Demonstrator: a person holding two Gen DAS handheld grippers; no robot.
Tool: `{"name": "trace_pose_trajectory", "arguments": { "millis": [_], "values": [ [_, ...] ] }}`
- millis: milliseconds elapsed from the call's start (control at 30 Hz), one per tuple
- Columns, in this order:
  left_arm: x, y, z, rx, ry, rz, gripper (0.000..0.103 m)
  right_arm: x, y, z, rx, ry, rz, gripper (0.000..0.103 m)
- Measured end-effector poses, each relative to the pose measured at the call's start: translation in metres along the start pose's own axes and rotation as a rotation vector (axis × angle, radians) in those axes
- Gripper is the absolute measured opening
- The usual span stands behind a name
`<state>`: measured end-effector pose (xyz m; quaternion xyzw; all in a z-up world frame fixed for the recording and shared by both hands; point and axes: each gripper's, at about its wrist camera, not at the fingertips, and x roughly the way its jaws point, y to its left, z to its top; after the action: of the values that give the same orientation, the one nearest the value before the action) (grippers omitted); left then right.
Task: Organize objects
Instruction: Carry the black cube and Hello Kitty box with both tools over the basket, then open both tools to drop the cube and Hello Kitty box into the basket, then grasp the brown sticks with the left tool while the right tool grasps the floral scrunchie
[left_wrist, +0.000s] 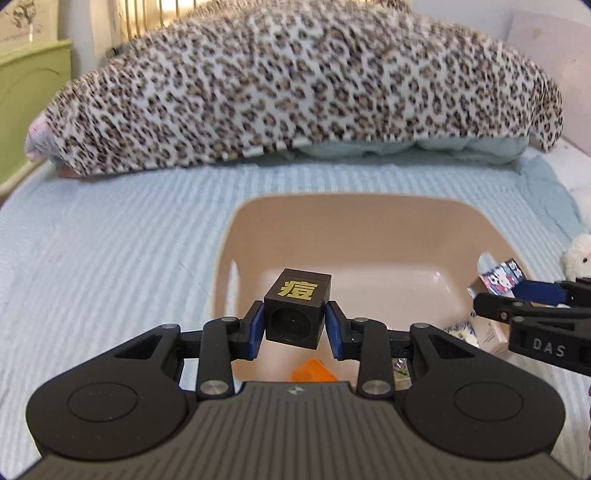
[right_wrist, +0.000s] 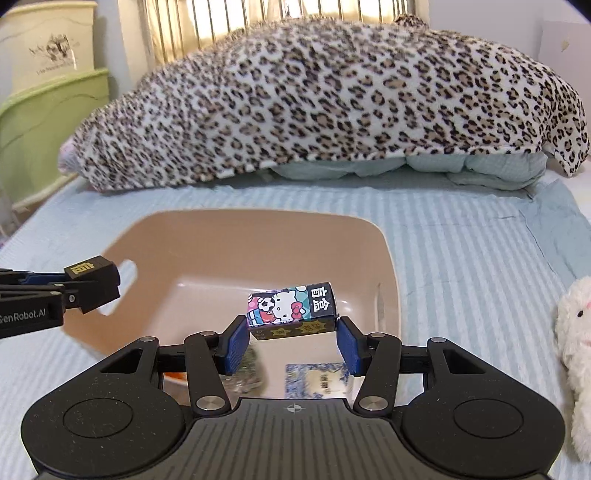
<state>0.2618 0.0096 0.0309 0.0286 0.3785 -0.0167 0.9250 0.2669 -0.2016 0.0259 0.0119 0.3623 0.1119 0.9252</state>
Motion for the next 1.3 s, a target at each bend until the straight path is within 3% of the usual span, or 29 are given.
{"name": "trace_pose_trajectory", "arguments": {
  "millis": [200,267,400,433,500,633,700,967,1300],
  "values": [
    [0.041,-0.014,-0.017,0.019,0.088,0.033,0.036,0.033,0.001,-0.006,-0.029,0.07,-0.038,0.048],
    [0.043,-0.021,-0.021,0.062,0.077,0.077,0.034,0.038,0.003,-0.011,-0.043,0.092,-0.048,0.054],
    [0.031,-0.017,-0.018,0.039,0.069,0.05,0.036,0.034,0.005,-0.016,-0.049,0.087,-0.045,0.061],
    [0.026,-0.017,-0.016,0.04,0.058,0.054,0.045,0.031,0.004,-0.015,-0.041,0.087,-0.038,0.067],
    [0.014,-0.015,-0.012,0.042,0.029,0.057,0.075,0.02,0.004,-0.015,-0.028,0.069,-0.026,0.076],
    [-0.017,-0.01,-0.012,0.07,-0.009,0.049,0.084,-0.004,0.005,-0.014,-0.035,0.03,-0.005,0.088],
    [-0.03,-0.007,-0.016,0.08,-0.021,0.057,0.094,-0.016,0.006,-0.017,-0.04,0.019,0.004,0.093],
    [-0.048,0.009,-0.045,0.097,0.032,0.048,0.095,-0.047,0.01,-0.037,-0.057,0.048,0.022,0.102],
    [-0.023,0.019,-0.093,0.089,0.155,0.023,0.095,-0.03,0.024,-0.079,-0.074,0.148,0.019,0.102]
  ]
}}
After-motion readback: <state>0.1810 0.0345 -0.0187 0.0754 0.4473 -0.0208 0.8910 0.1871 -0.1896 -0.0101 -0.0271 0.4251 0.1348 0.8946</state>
